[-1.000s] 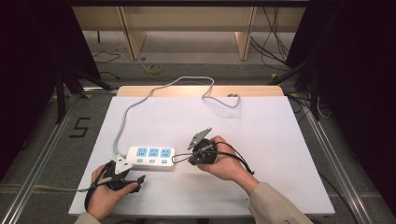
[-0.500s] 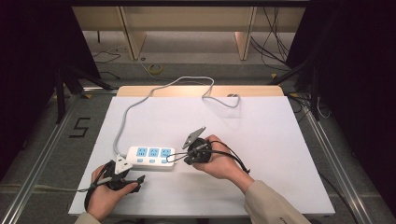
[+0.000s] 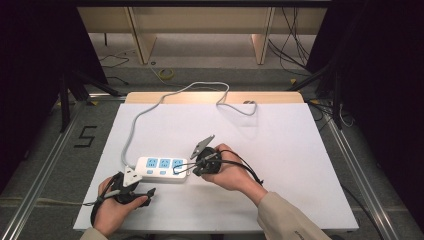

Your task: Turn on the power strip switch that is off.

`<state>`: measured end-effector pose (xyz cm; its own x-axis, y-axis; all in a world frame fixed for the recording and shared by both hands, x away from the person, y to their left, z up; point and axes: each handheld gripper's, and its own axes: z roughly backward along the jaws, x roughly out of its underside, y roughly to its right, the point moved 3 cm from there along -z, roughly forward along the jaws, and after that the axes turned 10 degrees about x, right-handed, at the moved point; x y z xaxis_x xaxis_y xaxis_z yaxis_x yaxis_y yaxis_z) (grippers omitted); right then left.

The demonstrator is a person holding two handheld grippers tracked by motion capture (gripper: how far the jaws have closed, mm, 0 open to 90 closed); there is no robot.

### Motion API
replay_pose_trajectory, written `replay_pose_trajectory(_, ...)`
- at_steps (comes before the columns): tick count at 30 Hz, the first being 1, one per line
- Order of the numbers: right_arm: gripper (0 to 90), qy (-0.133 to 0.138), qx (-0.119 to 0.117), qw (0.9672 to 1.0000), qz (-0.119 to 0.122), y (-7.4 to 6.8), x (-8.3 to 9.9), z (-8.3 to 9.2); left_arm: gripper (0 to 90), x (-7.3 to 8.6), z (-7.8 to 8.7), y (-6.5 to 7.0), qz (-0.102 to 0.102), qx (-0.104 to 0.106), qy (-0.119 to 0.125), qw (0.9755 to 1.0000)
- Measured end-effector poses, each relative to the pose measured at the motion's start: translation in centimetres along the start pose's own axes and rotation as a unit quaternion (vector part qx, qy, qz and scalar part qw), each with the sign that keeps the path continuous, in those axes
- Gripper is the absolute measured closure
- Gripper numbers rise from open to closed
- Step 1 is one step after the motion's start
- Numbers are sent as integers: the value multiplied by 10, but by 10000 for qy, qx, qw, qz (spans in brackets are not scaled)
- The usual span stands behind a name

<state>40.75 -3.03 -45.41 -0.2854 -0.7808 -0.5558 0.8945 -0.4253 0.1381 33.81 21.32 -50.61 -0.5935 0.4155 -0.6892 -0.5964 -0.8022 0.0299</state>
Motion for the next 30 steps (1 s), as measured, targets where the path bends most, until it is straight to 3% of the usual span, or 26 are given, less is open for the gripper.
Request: replay_pose_trajectory(30, 900, -46, -84, 9998, 165, -6, -22, -17, 230, 0, 0, 0, -11, 22, -23, 10000)
